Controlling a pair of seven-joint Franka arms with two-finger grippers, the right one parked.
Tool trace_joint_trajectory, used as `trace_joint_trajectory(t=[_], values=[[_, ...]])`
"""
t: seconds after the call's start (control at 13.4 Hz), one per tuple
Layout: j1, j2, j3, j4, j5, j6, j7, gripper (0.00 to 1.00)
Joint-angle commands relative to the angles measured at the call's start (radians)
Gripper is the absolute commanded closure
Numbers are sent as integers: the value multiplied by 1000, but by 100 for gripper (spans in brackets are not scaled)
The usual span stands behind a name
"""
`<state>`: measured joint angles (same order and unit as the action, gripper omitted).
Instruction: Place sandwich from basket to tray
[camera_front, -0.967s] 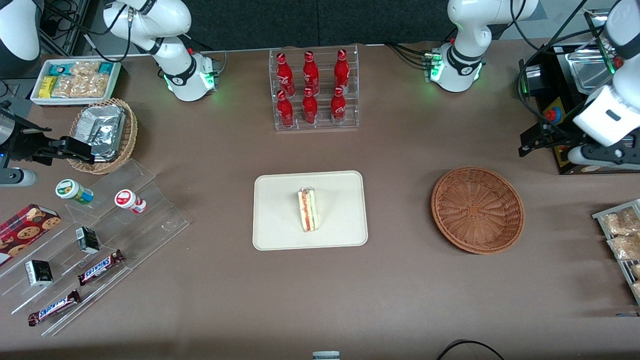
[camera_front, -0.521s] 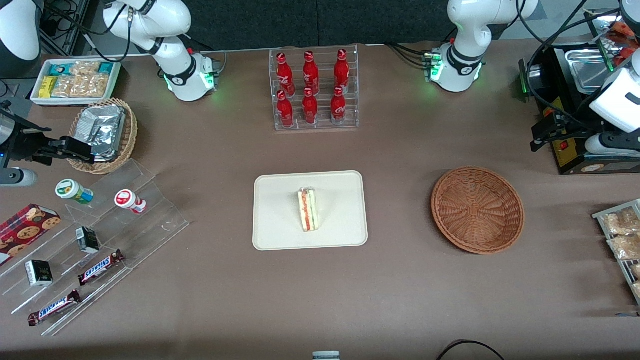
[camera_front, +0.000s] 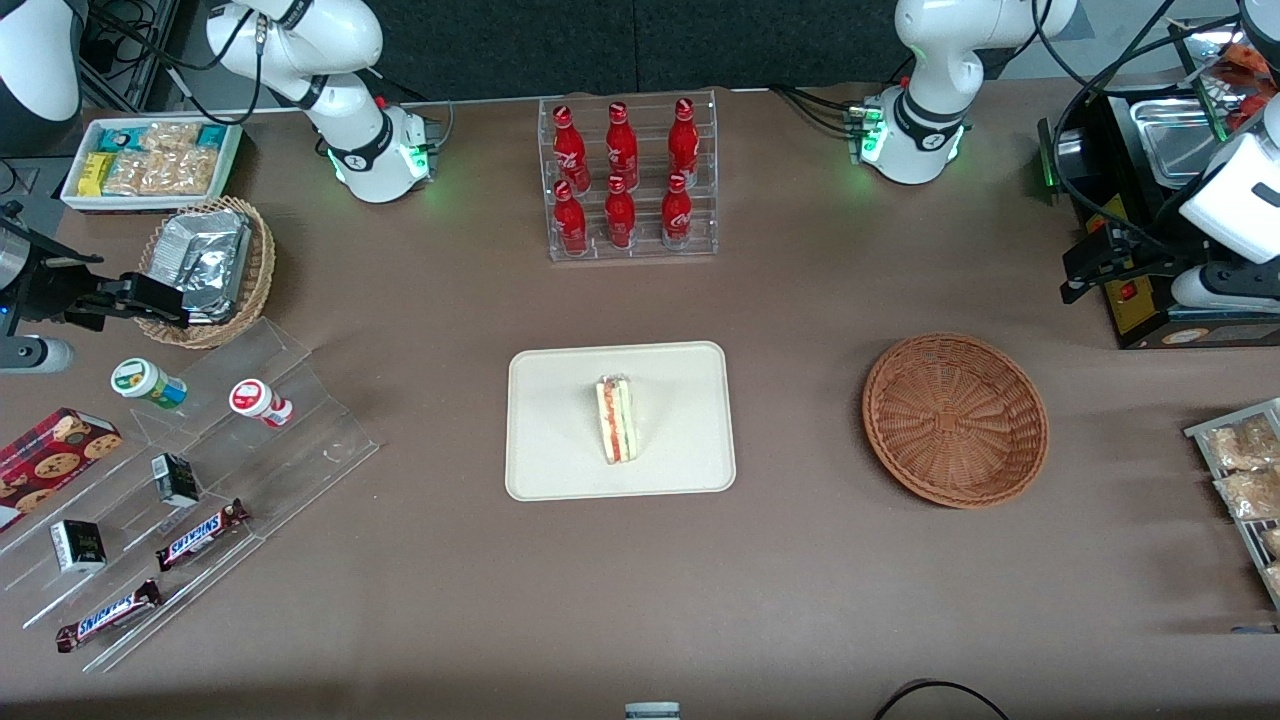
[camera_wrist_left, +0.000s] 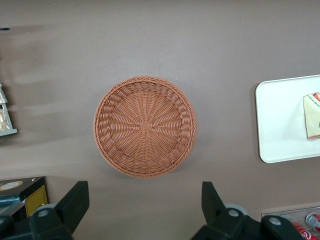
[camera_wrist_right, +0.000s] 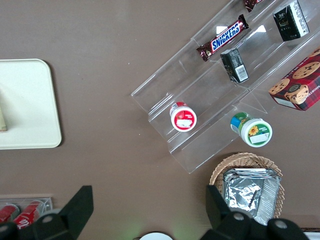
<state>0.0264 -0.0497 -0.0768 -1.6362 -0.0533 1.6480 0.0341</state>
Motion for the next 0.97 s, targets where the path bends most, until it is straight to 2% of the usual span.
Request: trace_joint_trajectory(t=[0.0, 0.37, 0.89], values=[[0, 11, -5, 47, 17, -48, -17, 1], [-6, -4, -9, 73, 15, -76, -86, 1], [-8, 1, -11, 81, 10, -93, -82, 0]])
